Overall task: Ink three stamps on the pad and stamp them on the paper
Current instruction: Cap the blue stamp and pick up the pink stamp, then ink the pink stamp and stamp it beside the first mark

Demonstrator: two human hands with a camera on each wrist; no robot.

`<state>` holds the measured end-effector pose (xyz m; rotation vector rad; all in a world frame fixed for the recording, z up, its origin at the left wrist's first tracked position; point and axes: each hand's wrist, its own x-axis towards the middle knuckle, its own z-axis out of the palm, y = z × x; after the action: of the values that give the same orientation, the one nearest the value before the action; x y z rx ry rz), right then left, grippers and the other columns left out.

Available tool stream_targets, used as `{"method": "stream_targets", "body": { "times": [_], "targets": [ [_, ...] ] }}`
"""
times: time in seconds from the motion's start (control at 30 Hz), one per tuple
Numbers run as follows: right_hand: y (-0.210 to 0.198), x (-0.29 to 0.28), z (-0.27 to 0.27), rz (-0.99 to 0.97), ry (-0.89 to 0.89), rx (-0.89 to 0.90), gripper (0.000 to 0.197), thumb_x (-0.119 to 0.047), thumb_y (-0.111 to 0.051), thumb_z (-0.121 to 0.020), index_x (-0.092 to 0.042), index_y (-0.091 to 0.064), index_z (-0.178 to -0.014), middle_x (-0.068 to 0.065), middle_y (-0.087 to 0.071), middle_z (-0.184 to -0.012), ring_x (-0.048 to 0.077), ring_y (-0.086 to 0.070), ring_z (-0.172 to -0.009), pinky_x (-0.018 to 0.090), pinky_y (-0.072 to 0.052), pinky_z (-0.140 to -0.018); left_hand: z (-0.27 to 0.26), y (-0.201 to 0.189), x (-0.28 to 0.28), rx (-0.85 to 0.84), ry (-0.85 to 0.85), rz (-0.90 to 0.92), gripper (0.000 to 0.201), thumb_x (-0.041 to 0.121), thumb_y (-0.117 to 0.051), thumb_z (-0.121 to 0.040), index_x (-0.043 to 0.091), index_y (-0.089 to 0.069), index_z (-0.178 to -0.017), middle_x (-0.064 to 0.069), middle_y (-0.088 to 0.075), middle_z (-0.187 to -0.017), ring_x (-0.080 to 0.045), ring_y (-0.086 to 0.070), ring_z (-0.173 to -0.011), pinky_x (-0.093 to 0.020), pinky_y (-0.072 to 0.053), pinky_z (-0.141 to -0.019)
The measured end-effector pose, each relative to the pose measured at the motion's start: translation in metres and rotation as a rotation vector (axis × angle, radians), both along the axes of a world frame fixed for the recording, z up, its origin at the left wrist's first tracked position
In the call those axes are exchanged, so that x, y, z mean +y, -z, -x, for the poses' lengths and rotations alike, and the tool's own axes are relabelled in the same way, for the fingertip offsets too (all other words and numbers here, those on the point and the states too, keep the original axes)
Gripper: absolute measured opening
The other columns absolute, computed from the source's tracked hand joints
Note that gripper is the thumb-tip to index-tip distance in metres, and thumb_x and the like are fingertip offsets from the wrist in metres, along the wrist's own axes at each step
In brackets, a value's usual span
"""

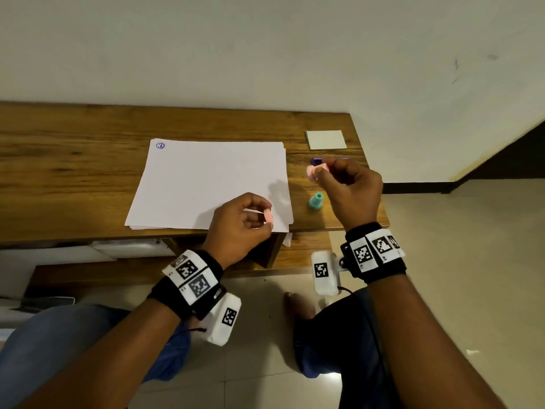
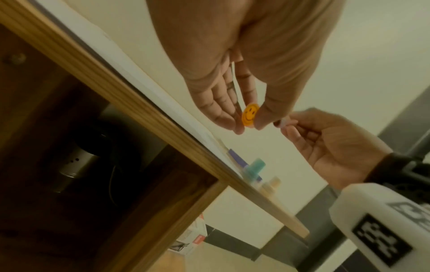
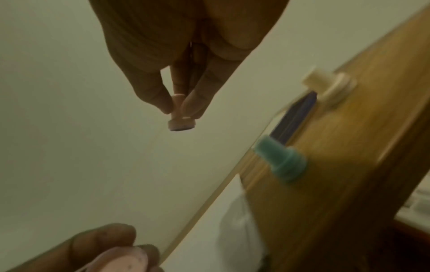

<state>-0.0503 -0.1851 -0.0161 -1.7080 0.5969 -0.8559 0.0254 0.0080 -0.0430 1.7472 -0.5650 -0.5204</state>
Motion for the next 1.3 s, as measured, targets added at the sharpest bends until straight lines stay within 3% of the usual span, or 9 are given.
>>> {"method": "stream_targets", "body": {
  "times": [0.17,0.3,0.43,0.53,0.73,0.87,1.07,1.2,1.3],
  "targets": [
    [0.004,-0.031,0.022,0.092,0.108,0.041,0.023,-0.023,-0.084,-0.079,-0.009,-0.079,-0.097,0.001,-0.077,-0.083,0.014,-0.074,-0.078,0.027,-0.06,-0.073,0.025,0.002,-0.047,-0.094,0.105,-0.02,0.031,0.006,-0.077,-0.076,0.017,-0.069,-0.104,0.004,-0.066,-0.106,-0.009,-0.068,-0.088,-0.021,-0.057,-0.076],
    [0.009,-0.054,0.04,0.101,0.18,0.067,0.025,-0.025,-0.083,-0.079,-0.01,-0.079,-0.099,0.0,-0.077,-0.087,0.009,-0.074,-0.08,0.021,-0.059,-0.071,0.045,0.01,-0.097,-0.226,0.148,-0.084,0.033,0.014,-0.077,-0.077,0.016,-0.071,-0.109,0.003,-0.07,-0.103,-0.006,-0.066,-0.089,-0.02,-0.057,-0.077],
    [0.008,-0.062,0.051,0.123,0.233,0.087,0.019,-0.023,-0.082,-0.079,-0.013,-0.08,-0.095,-0.005,-0.075,-0.081,0.005,-0.071,-0.073,0.017,-0.057,-0.069,0.051,0.03,-0.129,-0.256,0.097,-0.168,0.013,0.02,-0.071,-0.081,0.021,-0.072,-0.094,0.007,-0.072,-0.086,-0.006,-0.068,-0.078,-0.033,-0.059,-0.075],
    [0.011,-0.067,0.053,0.129,0.224,0.134,0.018,-0.025,-0.081,-0.079,-0.015,-0.079,-0.094,-0.007,-0.075,-0.081,0.004,-0.071,-0.072,0.021,-0.059,-0.069,0.054,0.037,-0.143,-0.365,0.047,-0.198,0.01,0.022,-0.071,-0.08,0.024,-0.072,-0.09,0.008,-0.07,-0.089,-0.011,-0.066,-0.08,-0.037,-0.057,-0.075],
    [0.011,-0.07,0.053,0.122,0.216,0.169,0.023,-0.029,-0.08,-0.081,-0.013,-0.078,-0.099,-0.004,-0.076,-0.086,0.003,-0.07,-0.076,0.015,-0.056,-0.07,0.055,0.04,-0.15,-0.51,0.013,-0.269,0.022,0.026,-0.071,-0.084,0.017,-0.072,-0.104,-0.003,-0.068,-0.1,-0.02,-0.064,-0.089,-0.039,-0.055,-0.078],
    [0.01,-0.068,0.05,0.113,0.208,0.187,0.023,-0.03,-0.079,-0.081,-0.014,-0.079,-0.098,-0.005,-0.076,-0.086,0.004,-0.07,-0.076,0.02,-0.059,-0.072,0.056,0.037,-0.148,-0.521,0.02,-0.268,0.034,0.026,-0.075,-0.08,0.013,-0.069,-0.111,-0.008,-0.068,-0.104,-0.025,-0.065,-0.093,-0.042,-0.055,-0.08],
    [0.008,-0.064,0.051,0.104,0.187,0.225,0.028,-0.03,-0.081,-0.081,-0.014,-0.078,-0.103,-0.004,-0.077,-0.088,0.003,-0.07,-0.078,0.019,-0.057,-0.074,0.059,0.017,-0.118,-0.539,0.083,-0.233,0.024,0.023,-0.074,-0.081,0.013,-0.071,-0.102,-0.003,-0.07,-0.095,-0.015,-0.064,-0.079,-0.03,-0.056,-0.071],
    [0.008,-0.062,0.051,0.006,0.178,0.214,0.032,-0.029,-0.083,-0.079,-0.014,-0.078,-0.106,-0.004,-0.077,-0.09,0.004,-0.072,-0.082,0.024,-0.06,-0.077,0.042,-0.002,-0.097,-0.451,0.03,-0.242,0.015,0.024,-0.071,-0.083,0.017,-0.074,-0.096,0.005,-0.07,-0.085,-0.003,-0.061,-0.072,-0.009,-0.045,-0.064],
    [0.007,-0.059,0.049,-0.094,0.172,0.154,0.026,-0.025,-0.086,-0.075,-0.015,-0.08,-0.098,-0.006,-0.078,-0.086,0.006,-0.074,-0.083,0.027,-0.06,-0.079,0.013,-0.015,-0.089,-0.4,0.016,-0.246,0.015,0.024,-0.071,-0.083,0.018,-0.074,-0.096,0.005,-0.07,-0.085,-0.005,-0.062,-0.072,-0.015,-0.05,-0.064]
  ]
}}
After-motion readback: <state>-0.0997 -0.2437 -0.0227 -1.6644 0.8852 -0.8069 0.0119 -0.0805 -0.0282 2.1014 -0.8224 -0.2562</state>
